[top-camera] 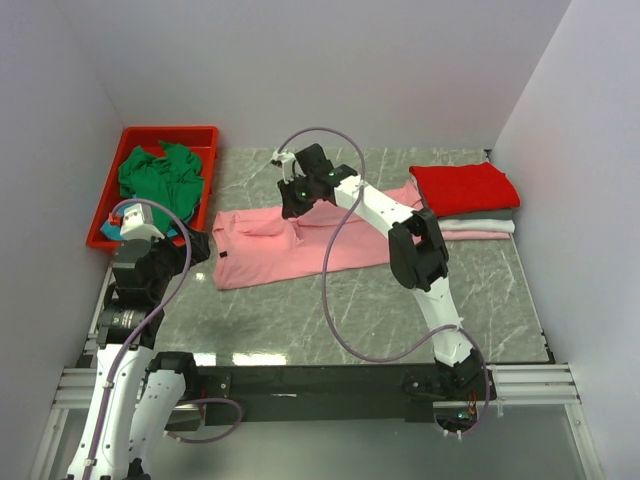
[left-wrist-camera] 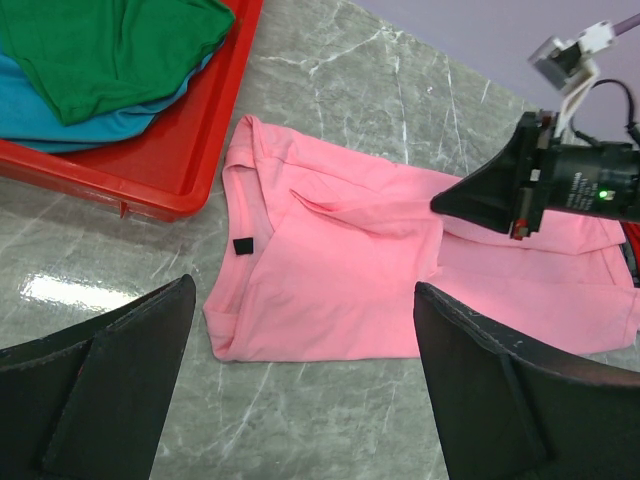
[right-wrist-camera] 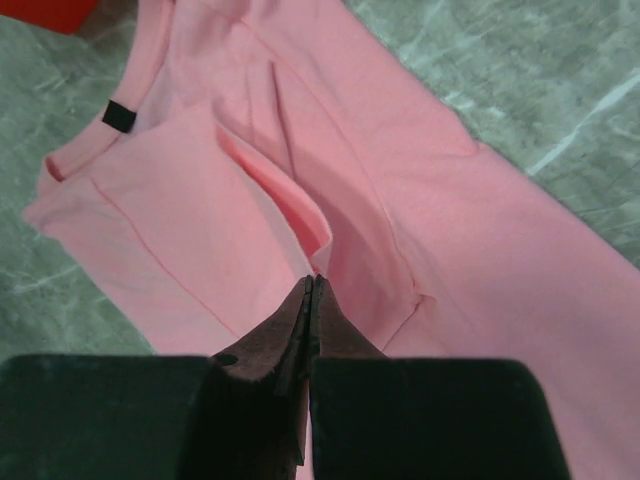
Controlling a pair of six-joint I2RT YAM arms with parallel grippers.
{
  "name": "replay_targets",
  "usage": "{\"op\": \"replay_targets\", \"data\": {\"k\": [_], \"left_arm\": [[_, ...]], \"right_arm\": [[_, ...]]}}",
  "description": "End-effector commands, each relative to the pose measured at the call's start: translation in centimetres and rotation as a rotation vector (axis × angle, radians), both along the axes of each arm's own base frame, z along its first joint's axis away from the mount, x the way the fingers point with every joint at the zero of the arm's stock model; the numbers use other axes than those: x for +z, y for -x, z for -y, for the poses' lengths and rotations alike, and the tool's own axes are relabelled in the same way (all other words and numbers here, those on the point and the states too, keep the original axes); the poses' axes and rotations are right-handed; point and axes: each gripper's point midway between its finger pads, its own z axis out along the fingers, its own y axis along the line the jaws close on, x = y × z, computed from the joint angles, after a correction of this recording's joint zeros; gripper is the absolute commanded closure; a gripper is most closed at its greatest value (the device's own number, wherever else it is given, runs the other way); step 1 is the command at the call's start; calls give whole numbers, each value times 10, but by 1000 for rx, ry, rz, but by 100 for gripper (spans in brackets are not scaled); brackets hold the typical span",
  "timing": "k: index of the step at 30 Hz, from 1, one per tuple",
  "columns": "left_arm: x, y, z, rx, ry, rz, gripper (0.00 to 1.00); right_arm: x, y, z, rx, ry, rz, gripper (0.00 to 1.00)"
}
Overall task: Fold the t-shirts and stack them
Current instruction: Fold the tshirt
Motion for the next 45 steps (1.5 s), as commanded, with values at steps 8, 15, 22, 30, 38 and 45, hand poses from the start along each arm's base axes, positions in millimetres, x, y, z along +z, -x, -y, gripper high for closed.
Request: {"op": "replay_targets", "data": {"k": [8,15,22,30,38,45], "left_arm": [[8,-3,2,-13,-2,38,5],[9,-3,2,-13,-2,40,5],[8,-3,2,-13,0,37,5],[5,-5,9,-44,22,27,5],[-68,0,51,-50,417,-281,23],[-141,8,71,159,395,-476,20]], "right_arm": [[37,-16,17,-55,-39,78,100],[18,-19,28,-85,0,65,100],[6,-24,33,-114,22,66,100],[22,-35,40,-133,34,108,63],[100,54,92,382,23,332,36],[46,164,169,743,147,652,12]]}}
